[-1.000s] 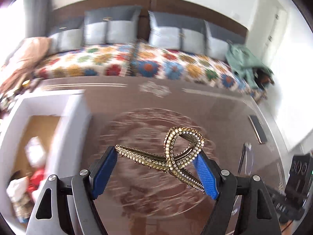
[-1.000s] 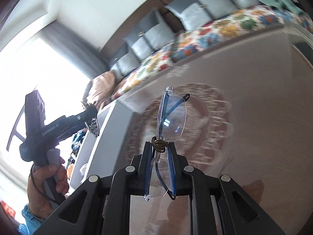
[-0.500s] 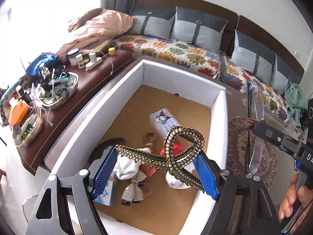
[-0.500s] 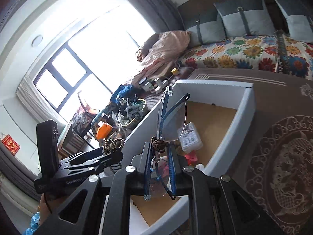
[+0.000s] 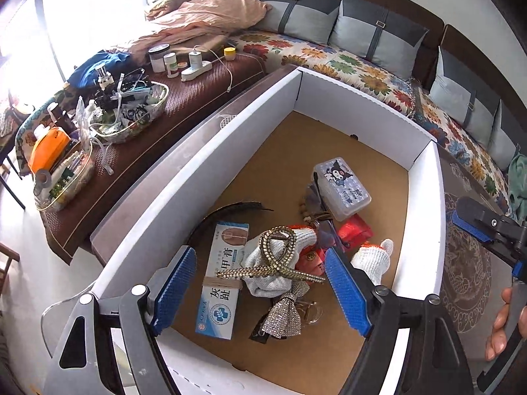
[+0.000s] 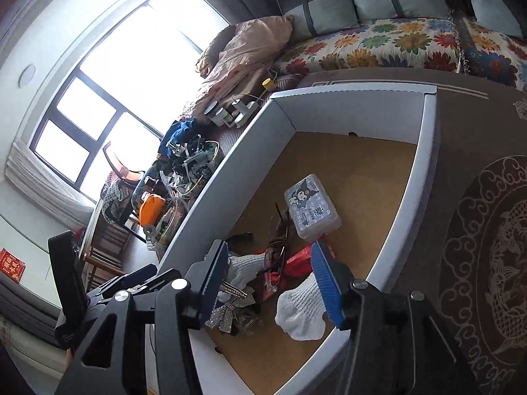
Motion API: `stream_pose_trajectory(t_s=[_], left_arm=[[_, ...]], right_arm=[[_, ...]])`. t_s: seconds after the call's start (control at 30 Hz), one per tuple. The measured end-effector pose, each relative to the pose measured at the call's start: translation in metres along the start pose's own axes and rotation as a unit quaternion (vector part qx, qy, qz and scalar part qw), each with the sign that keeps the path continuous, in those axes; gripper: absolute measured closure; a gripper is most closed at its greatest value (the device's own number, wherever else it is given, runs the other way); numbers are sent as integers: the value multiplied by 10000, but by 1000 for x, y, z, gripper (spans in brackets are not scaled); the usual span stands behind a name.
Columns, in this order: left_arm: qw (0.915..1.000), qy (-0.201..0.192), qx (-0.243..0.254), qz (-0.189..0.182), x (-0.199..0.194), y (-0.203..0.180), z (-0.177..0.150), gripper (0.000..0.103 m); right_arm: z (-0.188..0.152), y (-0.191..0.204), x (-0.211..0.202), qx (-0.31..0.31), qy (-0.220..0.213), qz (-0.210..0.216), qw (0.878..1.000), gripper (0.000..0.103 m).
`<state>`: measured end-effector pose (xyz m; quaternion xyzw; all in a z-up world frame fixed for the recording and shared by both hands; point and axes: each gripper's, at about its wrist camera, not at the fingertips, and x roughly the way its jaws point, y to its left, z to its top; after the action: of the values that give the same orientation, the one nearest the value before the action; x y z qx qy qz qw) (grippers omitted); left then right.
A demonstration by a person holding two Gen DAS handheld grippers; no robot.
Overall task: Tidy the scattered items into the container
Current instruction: 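Open both grippers to drop the chain and glasses inside, then withdraw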
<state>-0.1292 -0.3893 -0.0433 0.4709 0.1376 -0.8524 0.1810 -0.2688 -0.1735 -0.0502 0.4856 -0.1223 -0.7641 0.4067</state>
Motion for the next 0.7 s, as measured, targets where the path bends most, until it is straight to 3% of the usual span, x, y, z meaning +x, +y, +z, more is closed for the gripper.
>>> stream_pose_trajectory(t_s=[0.2,0.27,0.37,0.5,0.6,0.7], left_arm=[[9992,-333,167,-123,-35,-38,-16,20],[9971,-532,485,-264,-51,-71,-28,5],[9900,-603,987,-813,-61,-137,-49,0],[9723,-440,1658,-1588,-39,-241,-77,0],[9619,-368,2063,-1757,9,-310,-93,0],[9583,-426,2132,-1855,47,-348,-98,0]], right_arm=[[-21,17,-48,-282,-196,109,9993,49],[-37,9,-76,-479,-461,-73,9978,49],[-73,-25,-128,-651,-933,-657,9913,48],[-118,-105,-186,-460,-1296,-1937,9714,48],[-144,-170,-214,-279,-1327,-3014,9438,48],[-159,-220,-230,33,-1241,-3397,9323,48]])
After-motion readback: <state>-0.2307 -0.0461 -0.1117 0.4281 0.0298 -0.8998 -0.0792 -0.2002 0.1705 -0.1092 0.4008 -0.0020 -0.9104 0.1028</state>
